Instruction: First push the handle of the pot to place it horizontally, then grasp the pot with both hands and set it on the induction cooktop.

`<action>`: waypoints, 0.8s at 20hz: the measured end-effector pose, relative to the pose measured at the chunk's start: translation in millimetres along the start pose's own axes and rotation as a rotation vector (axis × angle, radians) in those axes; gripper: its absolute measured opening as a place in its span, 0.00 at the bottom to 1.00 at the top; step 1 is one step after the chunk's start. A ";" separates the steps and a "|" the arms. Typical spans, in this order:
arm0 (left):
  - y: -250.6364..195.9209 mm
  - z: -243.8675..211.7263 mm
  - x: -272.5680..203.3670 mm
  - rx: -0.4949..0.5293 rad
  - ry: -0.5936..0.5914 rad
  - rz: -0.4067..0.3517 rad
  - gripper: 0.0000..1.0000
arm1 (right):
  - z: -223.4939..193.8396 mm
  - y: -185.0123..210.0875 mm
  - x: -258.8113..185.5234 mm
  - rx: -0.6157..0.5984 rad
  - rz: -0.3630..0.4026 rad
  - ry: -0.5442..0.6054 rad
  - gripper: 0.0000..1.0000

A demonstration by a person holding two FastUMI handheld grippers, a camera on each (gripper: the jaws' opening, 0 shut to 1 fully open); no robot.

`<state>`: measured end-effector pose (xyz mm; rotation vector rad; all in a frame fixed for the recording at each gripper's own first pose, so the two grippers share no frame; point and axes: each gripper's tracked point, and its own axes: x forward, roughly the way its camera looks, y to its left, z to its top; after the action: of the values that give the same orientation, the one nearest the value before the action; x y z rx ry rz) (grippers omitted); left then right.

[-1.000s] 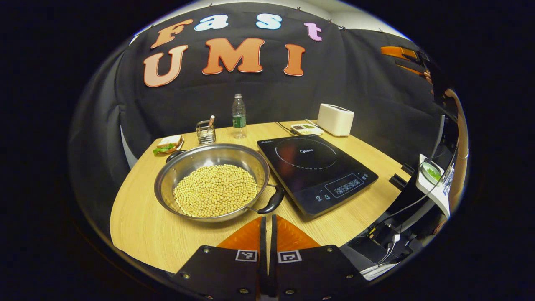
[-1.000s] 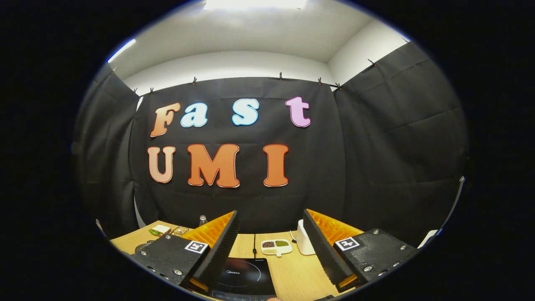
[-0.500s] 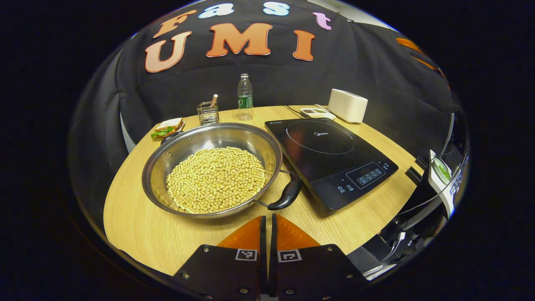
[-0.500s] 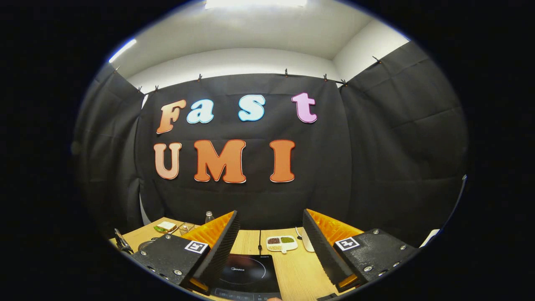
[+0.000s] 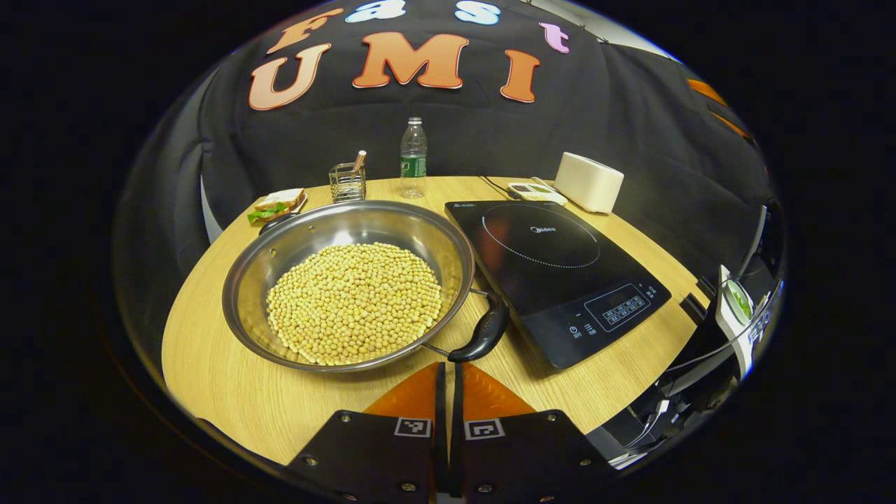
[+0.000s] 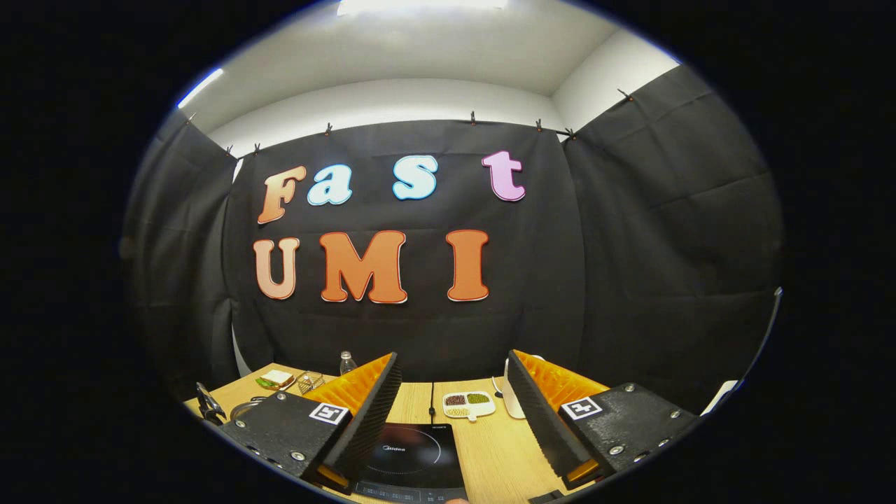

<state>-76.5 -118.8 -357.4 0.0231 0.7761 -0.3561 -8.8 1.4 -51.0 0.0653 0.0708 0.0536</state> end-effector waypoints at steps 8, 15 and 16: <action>-11.5 10.4 17.5 -0.043 -0.014 0.003 0.02 | -7.5 -21.2 -0.9 0.015 -0.014 0.018 0.95; -17.7 18.3 31.1 -0.025 -0.003 0.016 0.02 | -14.8 -35.9 0.9 0.028 -0.025 0.029 0.95; -18.4 19.5 33.7 -0.023 -0.001 0.018 0.02 | -16.9 -40.3 1.5 0.029 -0.029 0.031 0.95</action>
<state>-47.0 -149.3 -364.6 0.0081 0.7783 -0.3304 -6.5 -37.7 -70.6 0.0927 0.1040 0.0242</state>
